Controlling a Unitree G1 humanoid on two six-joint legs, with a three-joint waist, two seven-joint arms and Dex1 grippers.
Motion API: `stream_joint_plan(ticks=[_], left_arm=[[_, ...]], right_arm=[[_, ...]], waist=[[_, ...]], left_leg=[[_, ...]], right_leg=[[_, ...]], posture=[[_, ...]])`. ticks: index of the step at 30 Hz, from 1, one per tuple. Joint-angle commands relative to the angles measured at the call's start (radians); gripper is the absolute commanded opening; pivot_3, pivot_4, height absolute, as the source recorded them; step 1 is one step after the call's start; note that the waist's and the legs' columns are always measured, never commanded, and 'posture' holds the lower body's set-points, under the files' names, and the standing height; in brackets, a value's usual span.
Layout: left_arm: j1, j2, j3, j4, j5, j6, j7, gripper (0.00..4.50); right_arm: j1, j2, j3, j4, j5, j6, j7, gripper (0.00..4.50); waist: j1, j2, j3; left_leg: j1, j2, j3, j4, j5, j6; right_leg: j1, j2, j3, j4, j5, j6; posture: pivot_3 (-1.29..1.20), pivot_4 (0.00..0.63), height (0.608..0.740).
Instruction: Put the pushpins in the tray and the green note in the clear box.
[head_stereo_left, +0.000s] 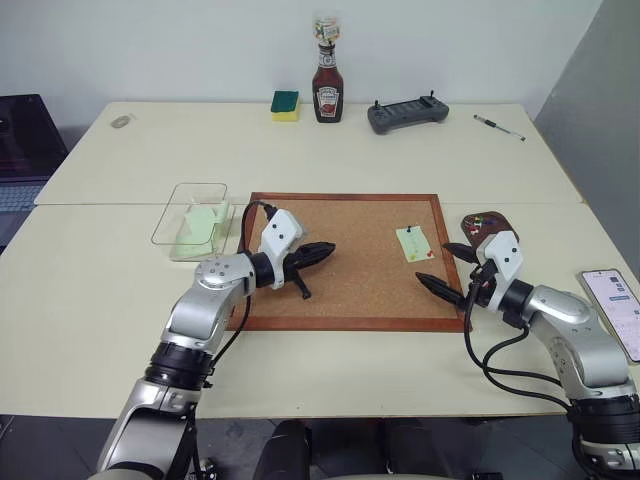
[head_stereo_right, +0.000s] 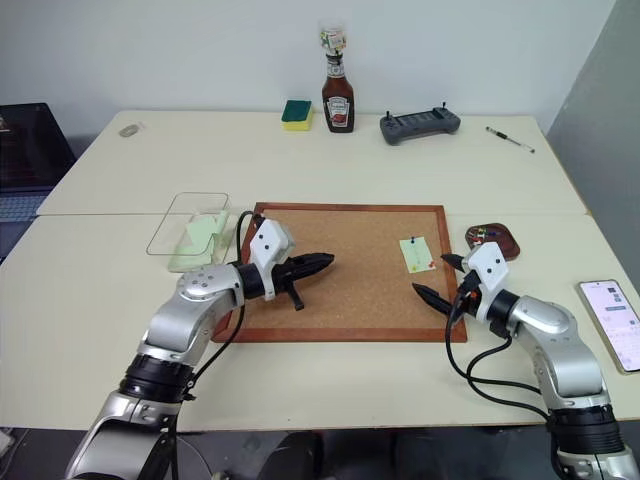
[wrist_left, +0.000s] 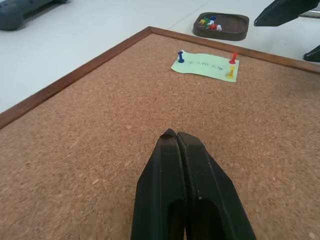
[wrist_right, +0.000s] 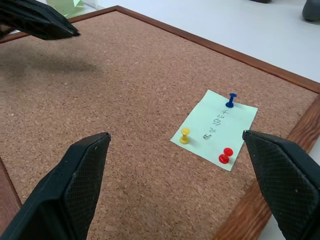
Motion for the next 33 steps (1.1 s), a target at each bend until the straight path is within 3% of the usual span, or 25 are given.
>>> stream_joint_plan(ticks=[1,11,28,33], left_arm=[[-0.039,-0.048,-0.004,0.089,0.025,-0.074,0.002,0.06],[-0.046,-0.093,-0.007,0.270,0.079,-0.173,-0.019,0.06],[-0.010,-0.105,-0.009,0.265,0.091,-0.168,-0.046,0.06],[0.002,-0.109,-0.011,0.244,0.085,-0.151,-0.053,0.00]], right_arm=[[-0.070,0.020,-0.008,-0.019,0.022,0.020,-0.019,4.50],[-0.286,0.107,0.046,0.160,-0.104,0.047,-0.171,4.50],[-0.483,0.135,0.117,0.524,-0.235,-0.024,-0.159,4.50],[-0.512,0.150,0.118,0.581,-0.255,-0.054,-0.152,3.58]], waist=[[-0.001,0.000,0.000],[-0.001,0.000,0.000],[-0.015,0.002,-0.001],[-0.019,0.003,-0.002]], left_leg=[[0.000,0.000,0.000,0.000,0.000,0.000],[0.000,0.000,0.000,0.001,0.000,0.000],[0.000,0.000,0.000,0.001,0.000,0.000],[0.000,0.000,0.000,0.001,0.000,0.000]], right_leg=[[0.000,0.000,0.000,0.000,0.000,0.000],[-0.001,0.000,0.000,0.001,0.000,0.000],[0.000,0.000,0.000,0.001,0.000,0.000],[0.000,0.000,0.000,0.001,0.000,0.000]], posture=[[0.00,0.150,0.740],[0.00,0.150,0.740],[0.00,0.150,0.740],[0.00,0.150,0.740]])
